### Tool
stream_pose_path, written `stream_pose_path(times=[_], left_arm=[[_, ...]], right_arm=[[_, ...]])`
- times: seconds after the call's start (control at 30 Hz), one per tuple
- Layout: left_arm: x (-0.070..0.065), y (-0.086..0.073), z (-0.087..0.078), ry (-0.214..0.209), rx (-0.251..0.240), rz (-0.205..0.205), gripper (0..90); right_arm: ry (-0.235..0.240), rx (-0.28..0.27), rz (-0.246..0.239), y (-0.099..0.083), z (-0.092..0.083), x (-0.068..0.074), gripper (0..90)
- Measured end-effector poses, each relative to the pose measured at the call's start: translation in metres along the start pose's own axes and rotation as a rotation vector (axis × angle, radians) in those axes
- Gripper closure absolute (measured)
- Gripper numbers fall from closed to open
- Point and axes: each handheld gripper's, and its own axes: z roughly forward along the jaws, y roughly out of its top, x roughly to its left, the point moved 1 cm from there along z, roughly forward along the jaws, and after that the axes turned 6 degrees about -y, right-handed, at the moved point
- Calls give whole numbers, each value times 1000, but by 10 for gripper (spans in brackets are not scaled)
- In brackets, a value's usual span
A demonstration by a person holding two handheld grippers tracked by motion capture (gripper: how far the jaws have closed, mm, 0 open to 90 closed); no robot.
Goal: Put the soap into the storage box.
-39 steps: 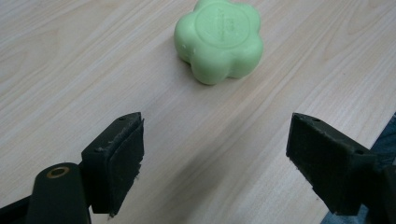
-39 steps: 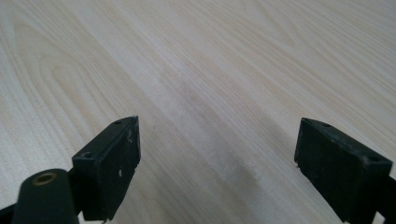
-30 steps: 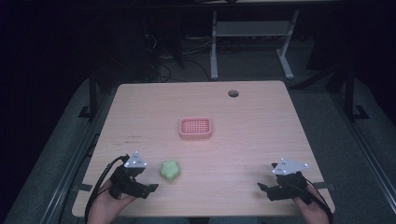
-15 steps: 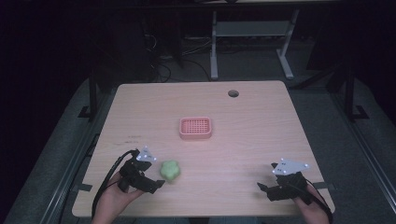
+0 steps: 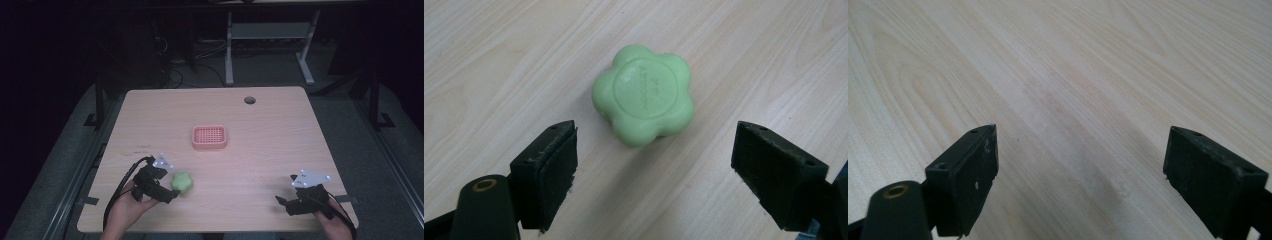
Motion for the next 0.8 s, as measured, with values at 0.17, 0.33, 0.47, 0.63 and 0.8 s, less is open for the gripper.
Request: stream_pose_path(times=[0.17, 0.33, 0.47, 0.63, 0.8], left_arm=[[1, 5, 2, 0, 4, -4, 186], [1, 12, 5, 4, 27, 3, 184], [2, 16, 9, 7, 37, 3, 184], [3, 20, 14, 6, 53, -5, 184], [4, 24, 20, 2, 71, -7, 184]], right_arm=[[3, 1, 1, 0, 0, 0, 138], [2, -1, 2, 0, 0, 0, 138], [4, -2, -3, 0, 0, 0, 138], [5, -5, -1, 1, -1, 1, 138], [5, -6, -3, 1, -1, 1, 138]])
